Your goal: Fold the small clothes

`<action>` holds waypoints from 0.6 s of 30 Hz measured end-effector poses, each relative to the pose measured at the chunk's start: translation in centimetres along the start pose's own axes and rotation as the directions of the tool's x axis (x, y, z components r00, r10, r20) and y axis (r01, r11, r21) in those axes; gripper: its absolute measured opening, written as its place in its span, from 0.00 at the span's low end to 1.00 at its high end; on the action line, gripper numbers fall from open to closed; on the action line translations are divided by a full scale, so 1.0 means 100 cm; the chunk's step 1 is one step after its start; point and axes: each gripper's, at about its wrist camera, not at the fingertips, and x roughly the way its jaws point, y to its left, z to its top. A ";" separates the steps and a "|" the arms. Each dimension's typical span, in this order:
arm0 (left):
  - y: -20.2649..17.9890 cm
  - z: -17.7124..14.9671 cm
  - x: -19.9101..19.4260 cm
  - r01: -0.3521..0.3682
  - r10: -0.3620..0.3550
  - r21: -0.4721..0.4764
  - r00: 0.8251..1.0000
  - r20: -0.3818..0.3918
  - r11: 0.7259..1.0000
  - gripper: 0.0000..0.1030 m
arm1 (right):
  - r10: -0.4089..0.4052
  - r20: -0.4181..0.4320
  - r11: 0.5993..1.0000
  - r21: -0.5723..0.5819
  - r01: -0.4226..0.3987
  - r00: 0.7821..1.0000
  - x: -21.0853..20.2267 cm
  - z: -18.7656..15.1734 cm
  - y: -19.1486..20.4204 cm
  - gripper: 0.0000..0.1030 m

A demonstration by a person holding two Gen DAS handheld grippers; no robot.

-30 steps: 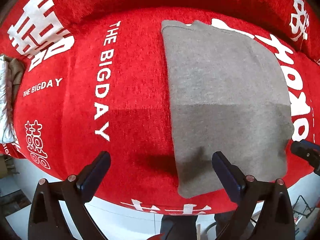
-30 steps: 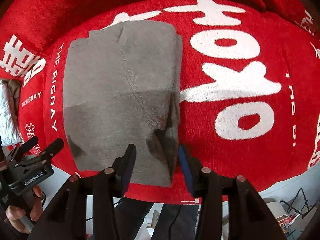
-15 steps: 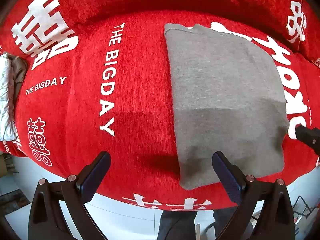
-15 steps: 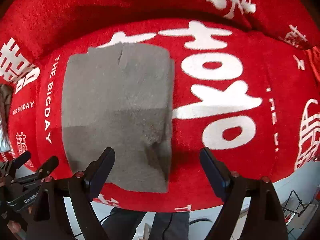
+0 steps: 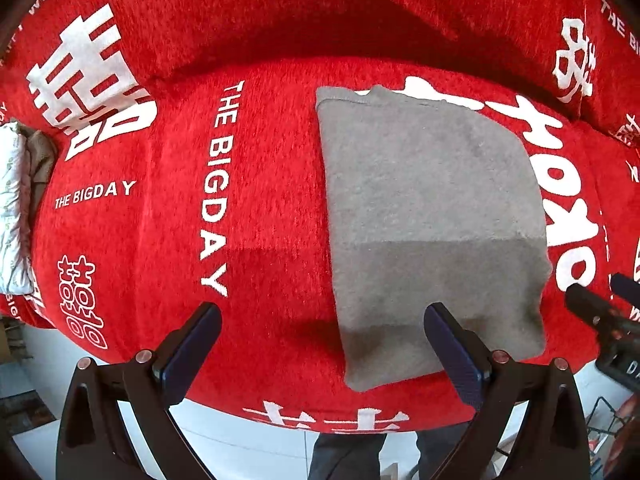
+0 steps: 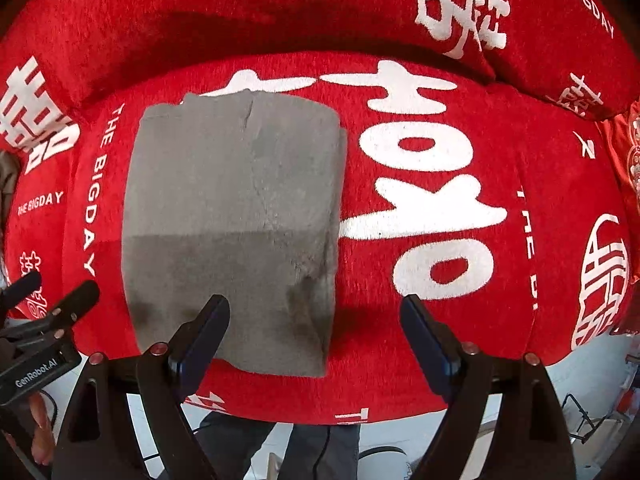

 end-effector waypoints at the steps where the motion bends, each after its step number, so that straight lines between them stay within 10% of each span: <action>1: -0.001 0.000 0.000 -0.003 0.003 0.002 1.000 0.002 1.000 0.98 | -0.001 -0.002 1.000 0.001 0.001 1.000 0.001 -0.001 0.000 0.86; 18: -0.010 -0.002 0.003 -0.004 0.004 0.023 1.000 0.004 1.000 0.98 | -0.013 -0.004 1.000 0.010 0.013 1.000 0.002 0.002 0.005 0.86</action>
